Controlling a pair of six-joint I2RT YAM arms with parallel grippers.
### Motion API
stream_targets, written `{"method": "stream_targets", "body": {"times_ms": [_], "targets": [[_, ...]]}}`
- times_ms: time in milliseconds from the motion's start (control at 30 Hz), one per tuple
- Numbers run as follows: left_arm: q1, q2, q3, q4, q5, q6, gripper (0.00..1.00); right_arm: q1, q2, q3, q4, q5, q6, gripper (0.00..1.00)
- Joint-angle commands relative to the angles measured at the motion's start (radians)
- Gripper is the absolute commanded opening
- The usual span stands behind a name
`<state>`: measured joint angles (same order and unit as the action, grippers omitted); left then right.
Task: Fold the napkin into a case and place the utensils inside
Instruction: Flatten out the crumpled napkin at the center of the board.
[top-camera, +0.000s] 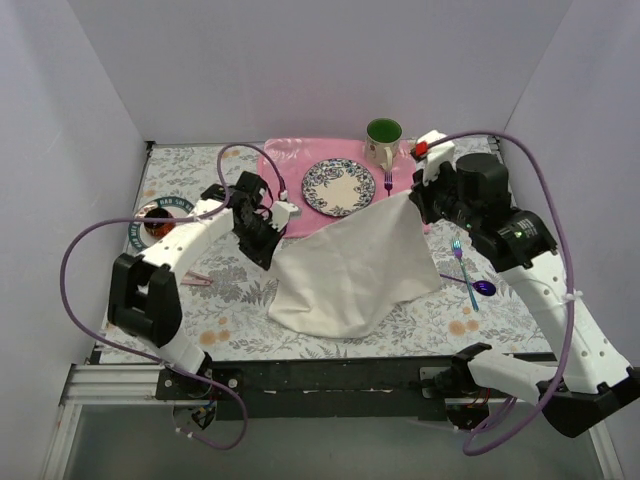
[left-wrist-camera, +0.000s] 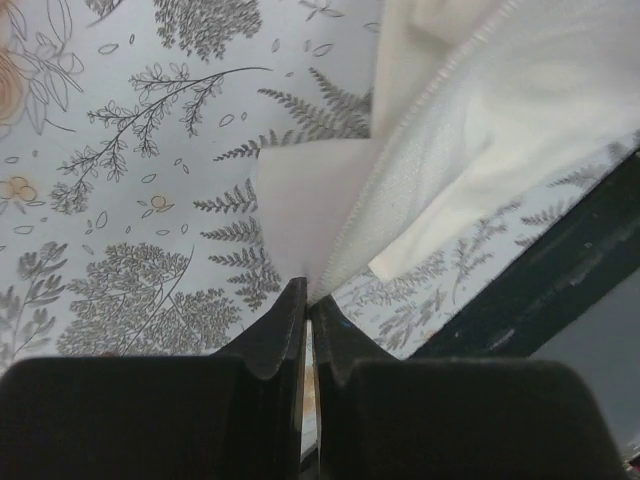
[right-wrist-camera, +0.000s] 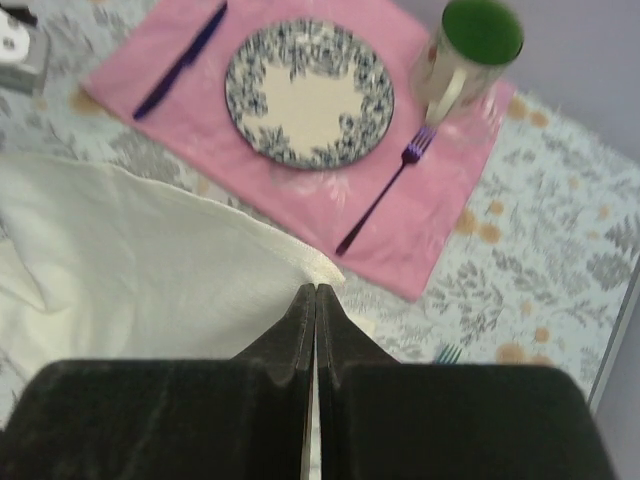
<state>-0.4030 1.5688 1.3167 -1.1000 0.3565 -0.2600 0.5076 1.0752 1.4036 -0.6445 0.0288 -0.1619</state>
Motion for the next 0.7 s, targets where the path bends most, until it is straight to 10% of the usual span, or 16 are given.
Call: {"method": "stream_targets", "body": {"times_ms": [0, 167, 367, 667], "targets": [[-0.007, 0.032, -0.054, 0.262, -0.097, -0.160, 0.00, -0.024, -0.060, -0.104, 0.029, 0.023, -0.056, 0.01], [0.006, 0.103, -0.117, 0.460, -0.104, -0.206, 0.28, -0.035, -0.038, -0.144, 0.037, -0.067, -0.050, 0.01], [0.214, -0.160, -0.240, 0.595, 0.106, -0.243, 0.97, -0.043, -0.015, -0.153, 0.029, -0.075, -0.056, 0.01], [0.265, -0.402, -0.468, 0.664, 0.131, -0.360, 0.98, -0.049, -0.037, -0.198, 0.062, -0.150, -0.021, 0.01]]}}
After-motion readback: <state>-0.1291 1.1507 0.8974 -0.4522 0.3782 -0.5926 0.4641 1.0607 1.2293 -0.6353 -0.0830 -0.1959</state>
